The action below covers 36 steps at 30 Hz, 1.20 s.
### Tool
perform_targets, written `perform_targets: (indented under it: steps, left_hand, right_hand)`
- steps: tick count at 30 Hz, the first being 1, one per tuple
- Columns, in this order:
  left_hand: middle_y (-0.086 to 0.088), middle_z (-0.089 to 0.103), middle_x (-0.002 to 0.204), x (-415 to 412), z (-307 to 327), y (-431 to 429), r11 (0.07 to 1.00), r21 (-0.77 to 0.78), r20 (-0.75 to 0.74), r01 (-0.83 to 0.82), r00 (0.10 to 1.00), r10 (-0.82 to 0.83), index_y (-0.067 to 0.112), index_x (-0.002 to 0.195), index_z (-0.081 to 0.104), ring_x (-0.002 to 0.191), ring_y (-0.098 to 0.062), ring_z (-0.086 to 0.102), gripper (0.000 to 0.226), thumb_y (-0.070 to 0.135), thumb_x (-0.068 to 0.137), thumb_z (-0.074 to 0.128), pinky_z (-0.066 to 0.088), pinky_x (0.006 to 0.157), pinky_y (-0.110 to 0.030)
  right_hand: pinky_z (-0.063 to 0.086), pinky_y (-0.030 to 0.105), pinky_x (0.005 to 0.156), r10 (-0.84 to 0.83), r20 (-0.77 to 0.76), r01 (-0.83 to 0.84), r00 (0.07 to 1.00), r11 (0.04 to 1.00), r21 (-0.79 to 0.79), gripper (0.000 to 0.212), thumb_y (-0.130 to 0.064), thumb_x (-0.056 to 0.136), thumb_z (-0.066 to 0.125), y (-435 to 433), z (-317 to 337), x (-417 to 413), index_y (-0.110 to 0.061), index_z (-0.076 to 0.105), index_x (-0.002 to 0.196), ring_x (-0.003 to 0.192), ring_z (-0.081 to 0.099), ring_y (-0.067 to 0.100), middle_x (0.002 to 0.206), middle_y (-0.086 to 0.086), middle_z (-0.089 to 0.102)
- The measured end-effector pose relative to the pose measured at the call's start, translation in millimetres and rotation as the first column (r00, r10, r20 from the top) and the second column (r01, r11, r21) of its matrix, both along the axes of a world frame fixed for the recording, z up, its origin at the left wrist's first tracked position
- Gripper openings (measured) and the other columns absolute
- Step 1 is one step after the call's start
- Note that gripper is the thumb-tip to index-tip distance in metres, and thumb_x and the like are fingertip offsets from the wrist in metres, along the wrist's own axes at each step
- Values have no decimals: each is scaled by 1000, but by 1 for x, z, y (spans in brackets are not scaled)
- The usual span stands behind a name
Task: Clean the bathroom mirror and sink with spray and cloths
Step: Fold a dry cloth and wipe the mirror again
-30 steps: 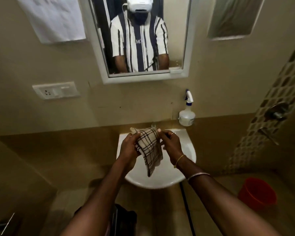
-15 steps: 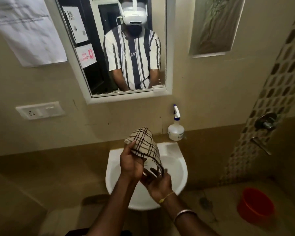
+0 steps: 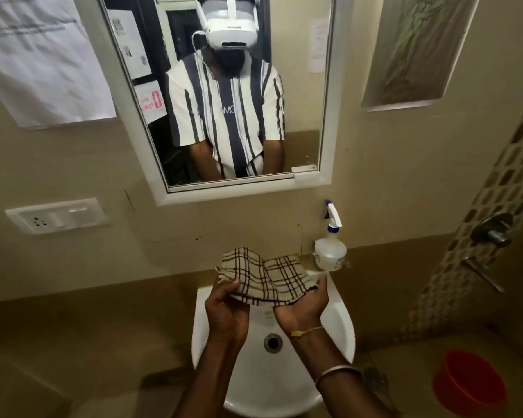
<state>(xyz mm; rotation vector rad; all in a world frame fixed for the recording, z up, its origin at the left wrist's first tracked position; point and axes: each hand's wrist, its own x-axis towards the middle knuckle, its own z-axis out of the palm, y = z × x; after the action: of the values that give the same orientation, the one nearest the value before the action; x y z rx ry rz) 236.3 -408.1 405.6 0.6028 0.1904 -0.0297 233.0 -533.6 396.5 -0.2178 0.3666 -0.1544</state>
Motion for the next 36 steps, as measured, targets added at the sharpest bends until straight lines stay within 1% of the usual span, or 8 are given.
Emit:
perform_targets:
  steps: [6, 15, 19, 22, 26, 29, 31, 36]
  left_hand:
    - [-10, 71, 91, 28, -1, 21, 999, 54, 112, 2, 994, -8, 7, 91, 67, 91, -24, 68, 13, 4, 78, 70, 58, 84, -34]
    - [-18, 72, 121, 65, 15, 8, 992, -73, -256, -107, 963, 85, 4, 119, 67, 109, -36, 70, 58, 0, 61, 64, 61, 86, -45]
    - [-16, 71, 128, 62, 11, 2, 999, -3, -176, -52, 983, 51, 9, 137, 61, 108, -29, 74, 59, -10, 81, 55, 63, 76, -37]
    - [-9, 71, 131, 53, 15, -10, 999, 49, -54, 24, 998, -21, 18, 139, 60, 117, -26, 70, 57, -10, 93, 43, 57, 97, -43]
    - [-12, 65, 139, 46, 17, -21, 996, -47, -26, 82, 996, -83, 14, 145, 56, 129, -31, 63, 48, 4, 100, 41, 51, 106, -43]
    - [-14, 54, 152, 48, 15, -24, 974, -155, -3, 167, 986, -169, 11, 153, 46, 141, -34, 51, 59, 30, 99, 56, 35, 118, -47]
    - [-15, 50, 155, 45, 19, -24, 957, -200, 67, 210, 977, -200, 11, 153, 45, 144, -34, 47, 81, 45, 85, 73, 31, 120, -48]
    - [-13, 62, 143, 38, 7, -27, 975, -187, -16, 118, 992, -123, 14, 139, 63, 134, -31, 58, 92, 39, 56, 95, 48, 111, -45]
  right_hand:
    - [44, 60, 111, -70, 120, 81, 990, 993, -90, 70, -62, 98, 45, 11, 17, 28, -11, 52, 147, 133, 55, 41, 144, 21, 58]
    - [33, 65, 117, -110, 134, 126, 985, 986, -112, 64, -53, 96, 52, 30, 16, 40, -14, 55, 146, 137, 51, 42, 147, 20, 55]
    - [40, 58, 115, -155, 110, 176, 982, 959, -222, 55, -46, 100, 48, 22, 29, 39, -13, 57, 143, 132, 57, 38, 140, 18, 63]
    - [49, 50, 108, -118, 71, 136, 990, 912, -386, 41, -40, 105, 43, 25, 46, 42, -18, 66, 130, 119, 68, 26, 127, 10, 72]
    - [48, 47, 108, 132, -55, -121, 990, 568, -814, 55, -71, 100, 35, 39, 54, 45, -36, 71, 123, 124, 65, 18, 133, 3, 69]
    - [-5, 47, 128, 206, -193, -145, 959, -227, -963, 96, -85, 87, -2, 45, 37, 58, -29, 16, 163, 158, 1, 16, 171, -1, 6]
    - [-13, 45, 126, 213, -203, -58, 956, -540, -840, 107, -83, 79, -19, 44, 33, 57, -21, -1, 164, 157, -15, 18, 171, 1, -9]
    - [-1, 46, 129, 302, -268, -19, 915, -632, -775, 106, -87, 79, -12, 37, 19, 48, -25, 0, 164, 158, -12, 16, 171, -2, -9]
